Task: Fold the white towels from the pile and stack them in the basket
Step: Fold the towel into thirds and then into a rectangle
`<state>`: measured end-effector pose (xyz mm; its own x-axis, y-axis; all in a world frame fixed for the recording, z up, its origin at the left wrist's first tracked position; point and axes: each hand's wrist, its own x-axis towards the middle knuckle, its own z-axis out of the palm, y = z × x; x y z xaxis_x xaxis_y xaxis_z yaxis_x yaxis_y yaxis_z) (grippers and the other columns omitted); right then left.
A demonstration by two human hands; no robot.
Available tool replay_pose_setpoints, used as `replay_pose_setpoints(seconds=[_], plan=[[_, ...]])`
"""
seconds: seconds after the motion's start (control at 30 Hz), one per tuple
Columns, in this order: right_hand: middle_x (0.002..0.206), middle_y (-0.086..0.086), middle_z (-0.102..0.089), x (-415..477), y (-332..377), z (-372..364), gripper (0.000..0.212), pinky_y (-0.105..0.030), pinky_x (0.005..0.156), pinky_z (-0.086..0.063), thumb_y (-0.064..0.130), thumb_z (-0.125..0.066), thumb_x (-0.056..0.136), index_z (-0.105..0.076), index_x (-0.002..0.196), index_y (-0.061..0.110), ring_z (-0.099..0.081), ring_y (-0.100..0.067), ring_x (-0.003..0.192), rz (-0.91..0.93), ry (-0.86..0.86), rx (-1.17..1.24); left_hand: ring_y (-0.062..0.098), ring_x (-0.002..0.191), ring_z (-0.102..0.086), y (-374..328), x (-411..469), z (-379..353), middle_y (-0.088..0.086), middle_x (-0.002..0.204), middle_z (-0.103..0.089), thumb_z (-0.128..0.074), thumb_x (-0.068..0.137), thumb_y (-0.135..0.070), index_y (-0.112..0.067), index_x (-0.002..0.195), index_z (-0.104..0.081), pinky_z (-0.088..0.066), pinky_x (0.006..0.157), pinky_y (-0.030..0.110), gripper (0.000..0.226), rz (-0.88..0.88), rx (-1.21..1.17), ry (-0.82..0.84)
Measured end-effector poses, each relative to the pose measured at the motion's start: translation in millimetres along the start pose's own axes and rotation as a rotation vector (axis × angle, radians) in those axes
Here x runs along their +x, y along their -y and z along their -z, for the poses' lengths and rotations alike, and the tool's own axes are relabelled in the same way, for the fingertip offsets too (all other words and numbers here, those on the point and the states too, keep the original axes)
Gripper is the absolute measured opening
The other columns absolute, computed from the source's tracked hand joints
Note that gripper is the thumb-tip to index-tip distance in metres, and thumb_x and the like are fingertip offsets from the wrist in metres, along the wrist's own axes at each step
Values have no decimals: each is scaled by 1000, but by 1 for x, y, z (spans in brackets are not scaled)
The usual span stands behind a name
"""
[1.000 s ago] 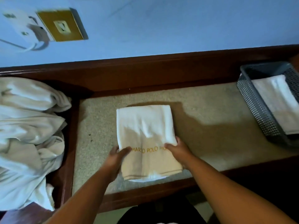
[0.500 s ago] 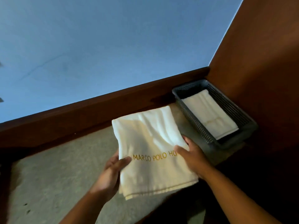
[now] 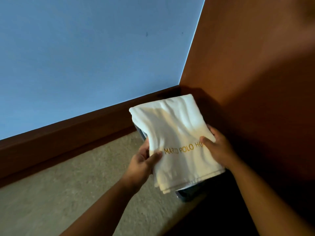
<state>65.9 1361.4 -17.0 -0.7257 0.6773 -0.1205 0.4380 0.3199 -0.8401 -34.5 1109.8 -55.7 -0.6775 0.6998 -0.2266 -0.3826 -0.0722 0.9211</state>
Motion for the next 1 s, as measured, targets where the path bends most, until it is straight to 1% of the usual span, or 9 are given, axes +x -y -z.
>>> replay_pose_setpoints(seconds=[0.1,0.17,0.23,0.3,0.4,0.5,0.77,0.87,1.0], plan=[[124,-2,-62,44,-8,20,52,-25,87,-41,13,-64,96,-48,146,18,-60,-18,109,5,33,-43,27,106,-71,3,33,-30,10,120,-72,-67,95,-17,-17,143,-50,-58,84,49,50,-29,-4,-36],[126,-4,-62,69,-13,25,53,-25,88,-40,13,-63,96,-48,147,15,-59,-18,110,21,52,-55,29,112,-69,6,51,-41,11,125,-70,-64,97,-13,-17,145,-47,-58,88,45,51,-49,-22,-54],[125,-2,-61,88,-21,26,53,-25,89,-39,12,-63,96,-47,147,13,-58,-16,109,29,69,-56,30,113,-68,9,62,-47,9,125,-70,-67,94,-21,-21,148,-45,-59,86,44,59,-37,-11,-88],[124,-1,-59,103,-32,26,53,-22,88,-38,11,-63,97,-47,147,13,-55,-14,109,21,75,-46,29,109,-70,13,72,-51,6,121,-72,-68,89,-27,-24,148,-44,-59,77,40,64,-5,24,-124],[121,1,-56,118,-49,19,52,-19,84,-37,6,-61,96,-46,146,10,-54,-14,109,5,107,-33,29,107,-70,24,85,-52,4,120,-72,-70,89,-31,-29,148,-44,-60,69,41,65,43,68,-158],[121,-2,-58,131,-68,9,51,-23,87,-40,3,-61,96,-48,145,8,-58,-22,112,-19,152,-41,35,108,-69,33,95,-51,8,121,-70,-72,87,-41,-38,146,-46,-59,67,45,65,84,114,-196],[126,-5,-59,144,-99,-9,52,-28,91,-42,5,-61,96,-46,146,9,-57,-20,113,-54,220,-41,34,99,-73,54,106,-46,12,116,-71,-72,86,-37,-32,150,-41,-58,58,41,71,164,145,-236],[131,-4,-58,142,-116,-17,51,-29,98,-42,7,-60,97,-46,147,9,-56,-19,119,-46,265,-73,30,97,-74,64,104,-46,9,114,-72,-71,87,-40,-31,150,-41,-60,63,47,71,219,171,-237],[131,-1,-54,139,-128,-21,53,-26,97,-39,8,-59,98,-42,148,8,-52,-16,120,-75,277,-114,23,115,-68,80,102,-51,-5,131,-67,-68,81,-61,-48,153,-27,-59,88,53,84,336,353,-253]])
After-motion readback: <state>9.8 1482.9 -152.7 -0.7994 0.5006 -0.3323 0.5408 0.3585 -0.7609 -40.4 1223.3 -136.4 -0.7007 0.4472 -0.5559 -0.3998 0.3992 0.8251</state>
